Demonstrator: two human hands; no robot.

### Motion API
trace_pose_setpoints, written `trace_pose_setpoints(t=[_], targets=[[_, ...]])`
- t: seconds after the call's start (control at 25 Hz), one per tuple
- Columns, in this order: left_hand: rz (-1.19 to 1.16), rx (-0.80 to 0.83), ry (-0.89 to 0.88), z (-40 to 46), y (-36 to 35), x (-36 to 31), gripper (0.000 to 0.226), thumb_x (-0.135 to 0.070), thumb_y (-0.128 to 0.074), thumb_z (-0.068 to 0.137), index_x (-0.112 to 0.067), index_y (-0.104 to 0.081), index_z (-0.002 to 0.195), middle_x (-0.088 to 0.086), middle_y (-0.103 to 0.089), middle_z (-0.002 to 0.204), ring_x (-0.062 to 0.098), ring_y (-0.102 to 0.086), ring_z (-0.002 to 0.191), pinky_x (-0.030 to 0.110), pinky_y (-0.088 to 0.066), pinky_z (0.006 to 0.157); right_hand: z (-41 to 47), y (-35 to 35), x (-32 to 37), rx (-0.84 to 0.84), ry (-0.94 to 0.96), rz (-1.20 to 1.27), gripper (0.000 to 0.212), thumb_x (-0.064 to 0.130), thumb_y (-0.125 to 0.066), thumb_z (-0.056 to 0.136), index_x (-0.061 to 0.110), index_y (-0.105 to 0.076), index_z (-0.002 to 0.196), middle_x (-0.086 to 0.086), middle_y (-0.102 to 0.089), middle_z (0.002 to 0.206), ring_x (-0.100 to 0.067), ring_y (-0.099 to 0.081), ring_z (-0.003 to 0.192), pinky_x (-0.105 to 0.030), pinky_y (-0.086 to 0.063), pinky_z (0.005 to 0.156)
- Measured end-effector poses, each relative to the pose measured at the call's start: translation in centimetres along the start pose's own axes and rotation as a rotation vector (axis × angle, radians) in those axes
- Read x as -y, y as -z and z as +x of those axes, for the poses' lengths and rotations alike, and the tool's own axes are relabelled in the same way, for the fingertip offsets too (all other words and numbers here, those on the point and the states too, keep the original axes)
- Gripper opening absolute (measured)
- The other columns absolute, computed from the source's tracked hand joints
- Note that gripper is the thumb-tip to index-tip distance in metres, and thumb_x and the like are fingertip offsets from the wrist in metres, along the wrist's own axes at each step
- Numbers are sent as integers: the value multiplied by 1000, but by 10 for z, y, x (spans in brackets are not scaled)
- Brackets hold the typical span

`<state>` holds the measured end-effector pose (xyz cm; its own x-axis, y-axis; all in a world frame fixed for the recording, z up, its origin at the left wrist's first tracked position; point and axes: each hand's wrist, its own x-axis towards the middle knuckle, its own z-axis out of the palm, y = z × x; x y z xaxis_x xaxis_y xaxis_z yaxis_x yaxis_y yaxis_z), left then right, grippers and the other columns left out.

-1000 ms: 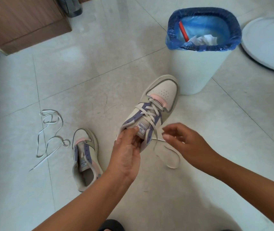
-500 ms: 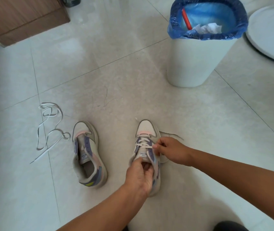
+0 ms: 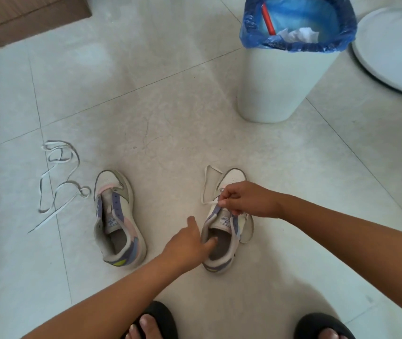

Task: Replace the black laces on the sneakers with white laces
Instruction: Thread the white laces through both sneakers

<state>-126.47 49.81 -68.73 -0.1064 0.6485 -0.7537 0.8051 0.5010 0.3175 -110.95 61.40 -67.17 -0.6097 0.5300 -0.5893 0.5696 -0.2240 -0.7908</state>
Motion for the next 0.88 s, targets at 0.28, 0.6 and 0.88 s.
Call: trace_pose_setpoints(t=[0.28, 0.6, 0.88], targets=[[-72, -42, 60, 11, -4, 3, 21, -25, -36, 98, -6, -46, 98, 17, -60, 99, 31, -66, 75, 26, -45, 48, -19, 36, -24, -251, 66, -1102, 24, 22, -41, 98, 19, -53, 118, -1, -53, 113, -21, -56, 101, -30, -43, 73], [-231, 36, 140, 10, -2, 15, 30, -24, -30, 100, -8, -46, 79, 12, -55, 63, 29, -66, 65, 21, -40, 38, -53, 83, -75, -515, 8, -1187, 32, 27, -38, 100, 14, -52, 125, -5, -55, 106, -26, -58, 89, -33, -41, 63], [-237, -9, 128, 13, -9, 17, 30, -25, -29, 100, -3, -49, 98, 15, -57, 77, 27, -64, 67, 22, -41, 42, -71, 134, -126, -785, -338, -864, 28, 6, -44, 96, -8, -62, 112, -32, -54, 102, -45, -52, 93, -45, -41, 81]])
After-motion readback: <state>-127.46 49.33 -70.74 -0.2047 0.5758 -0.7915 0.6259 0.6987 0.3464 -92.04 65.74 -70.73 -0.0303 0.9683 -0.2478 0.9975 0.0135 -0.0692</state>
